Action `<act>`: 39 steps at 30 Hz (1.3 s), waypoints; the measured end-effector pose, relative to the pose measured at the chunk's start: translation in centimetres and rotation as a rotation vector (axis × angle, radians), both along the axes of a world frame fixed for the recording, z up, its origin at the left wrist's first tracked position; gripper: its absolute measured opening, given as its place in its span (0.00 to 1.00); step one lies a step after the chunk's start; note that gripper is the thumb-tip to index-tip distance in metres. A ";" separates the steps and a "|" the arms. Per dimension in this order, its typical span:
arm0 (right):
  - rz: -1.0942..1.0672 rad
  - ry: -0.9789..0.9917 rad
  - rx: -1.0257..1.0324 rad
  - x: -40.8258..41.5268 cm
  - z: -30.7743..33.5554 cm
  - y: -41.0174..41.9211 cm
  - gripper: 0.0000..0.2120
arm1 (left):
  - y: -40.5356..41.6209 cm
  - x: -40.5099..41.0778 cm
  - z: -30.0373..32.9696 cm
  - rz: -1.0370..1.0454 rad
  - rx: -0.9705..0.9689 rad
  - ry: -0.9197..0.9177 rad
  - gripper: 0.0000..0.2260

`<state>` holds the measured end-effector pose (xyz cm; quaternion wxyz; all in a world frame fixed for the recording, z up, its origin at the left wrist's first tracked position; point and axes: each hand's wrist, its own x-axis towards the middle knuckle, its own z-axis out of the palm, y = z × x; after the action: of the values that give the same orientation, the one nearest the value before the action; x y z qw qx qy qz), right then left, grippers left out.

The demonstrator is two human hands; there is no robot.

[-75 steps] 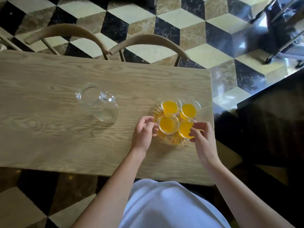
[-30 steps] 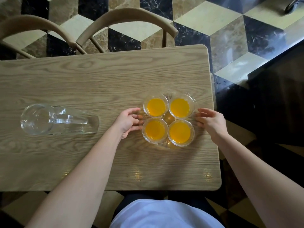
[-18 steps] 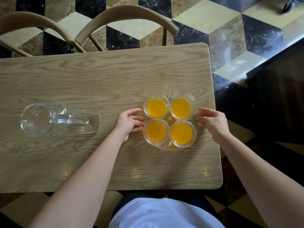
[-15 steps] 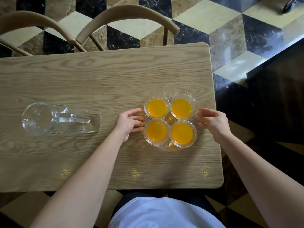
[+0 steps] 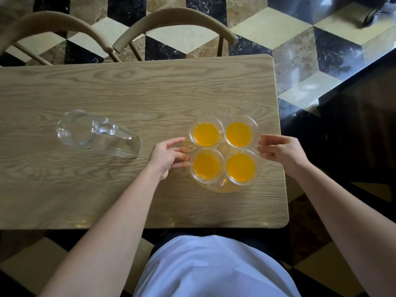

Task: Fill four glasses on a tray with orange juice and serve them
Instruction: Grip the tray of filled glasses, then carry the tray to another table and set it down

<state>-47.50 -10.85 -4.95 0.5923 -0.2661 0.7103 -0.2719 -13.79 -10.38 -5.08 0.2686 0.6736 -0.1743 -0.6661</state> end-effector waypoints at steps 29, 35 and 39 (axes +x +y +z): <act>0.414 -0.004 -0.047 7.7 3.8 7.2 0.11 | 21.7 4.3 5.0 0.417 -0.028 -0.023 0.26; 0.590 -0.022 -0.071 13.2 5.0 8.7 0.10 | 28.2 6.5 7.7 0.574 -0.048 -0.064 0.27; 0.706 -0.008 -0.081 17.5 6.4 10.3 0.11 | 32.7 7.8 9.5 0.672 -0.047 -0.097 0.24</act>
<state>-30.01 -0.51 1.48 0.6415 -0.5174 0.5608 -0.0795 -6.00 22.30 4.45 0.4800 0.7181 0.0297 -0.5031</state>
